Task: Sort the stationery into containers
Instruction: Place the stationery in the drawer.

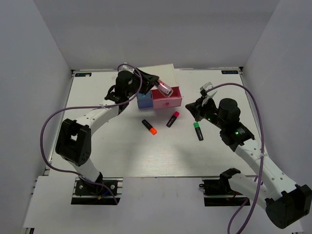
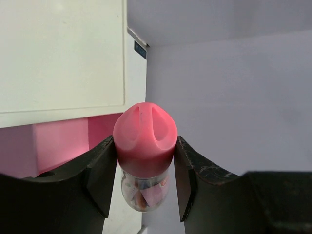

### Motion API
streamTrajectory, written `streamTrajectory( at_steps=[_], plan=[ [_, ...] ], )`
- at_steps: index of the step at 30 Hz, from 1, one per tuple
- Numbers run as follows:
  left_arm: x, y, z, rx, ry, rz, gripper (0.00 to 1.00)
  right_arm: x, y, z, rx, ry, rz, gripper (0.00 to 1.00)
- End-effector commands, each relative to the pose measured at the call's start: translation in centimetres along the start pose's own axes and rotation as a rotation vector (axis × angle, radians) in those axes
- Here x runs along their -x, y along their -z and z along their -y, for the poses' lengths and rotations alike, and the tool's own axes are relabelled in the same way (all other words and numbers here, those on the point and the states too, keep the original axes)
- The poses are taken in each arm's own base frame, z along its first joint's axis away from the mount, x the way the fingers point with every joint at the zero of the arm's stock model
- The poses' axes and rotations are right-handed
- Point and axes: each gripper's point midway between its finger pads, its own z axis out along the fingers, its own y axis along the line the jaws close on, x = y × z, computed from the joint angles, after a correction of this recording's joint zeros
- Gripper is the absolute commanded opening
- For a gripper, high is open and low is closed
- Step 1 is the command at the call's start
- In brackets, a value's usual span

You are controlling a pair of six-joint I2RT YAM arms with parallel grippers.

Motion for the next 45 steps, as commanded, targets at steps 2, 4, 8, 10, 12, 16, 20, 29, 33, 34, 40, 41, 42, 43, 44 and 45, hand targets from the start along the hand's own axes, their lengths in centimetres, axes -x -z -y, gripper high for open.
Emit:
streamTrajectory(
  at_steps=[2, 4, 8, 10, 12, 16, 20, 29, 33, 34, 40, 41, 42, 43, 44, 45],
  plan=[
    [2.5, 0.1, 1.8, -0.054, 0.030, 0.151, 0.00, 1.0, 0.4, 0.1, -0.012, -0.014, 0.046, 0.00],
    [2.5, -0.3, 0.8, -0.019, 0.024, 0.177, 0.00, 0.9, 0.3, 0.1, -0.009, -0.016, 0.043, 0.00],
    [3.1, -1.4, 0.5, 0.000, 0.003, 0.219, 0.00, 0.6, 0.3, 0.1, -0.008, -0.019, 0.034, 0.00],
    [3.1, -1.8, 0.3, 0.011, -0.024, 0.216, 0.00, 0.7, 0.4, 0.1, -0.009, -0.023, 0.036, 0.00],
    [2.8, -2.2, 0.1, 0.033, -0.046, 0.207, 0.00, 0.6, 0.5, 0.1, -0.009, -0.025, 0.034, 0.00],
    [1.5, -3.2, -1.2, 0.103, -0.130, 0.170, 0.00, 0.5, 0.4, -0.1, -0.001, -0.027, 0.033, 0.00],
    [1.0, -3.1, -1.6, 0.140, -0.168, 0.170, 0.00, 0.3, 0.3, 0.1, -0.006, -0.028, 0.027, 0.00],
    [-0.4, -3.5, -1.0, 0.178, -0.246, 0.131, 0.45, 0.4, 0.2, 0.1, -0.001, -0.026, 0.027, 0.00],
    [-0.1, -3.2, -0.4, 0.175, -0.266, 0.142, 0.56, 0.3, 0.2, 0.0, 0.002, -0.029, 0.024, 0.00],
    [-0.1, -3.2, -0.4, 0.175, -0.267, 0.142, 0.58, 0.3, 0.2, 0.0, 0.003, -0.025, 0.025, 0.00],
    [0.0, -2.4, -0.1, 0.179, -0.267, 0.140, 0.62, 0.2, 0.1, 0.0, 0.003, -0.028, 0.022, 0.01],
    [0.0, -2.4, -0.1, 0.180, -0.276, 0.139, 0.62, 0.2, 0.1, 0.0, 0.003, -0.029, 0.022, 0.01],
    [0.0, -2.4, -0.1, 0.180, -0.276, 0.139, 0.64, 0.2, 0.1, 0.1, 0.000, -0.027, 0.024, 0.01],
    [-0.2, -2.3, -0.8, 0.196, -0.276, 0.131, 0.64, 0.2, 0.1, 0.0, 0.003, -0.029, 0.025, 0.01],
    [-0.1, -2.1, -0.4, 0.188, -0.276, 0.135, 0.64, 0.0, 0.1, 0.0, 0.006, -0.030, 0.021, 0.01],
    [-0.2, -2.0, -0.6, 0.197, -0.276, 0.131, 0.65, 0.1, 0.0, 0.0, 0.005, -0.031, 0.022, 0.02]
  ],
)
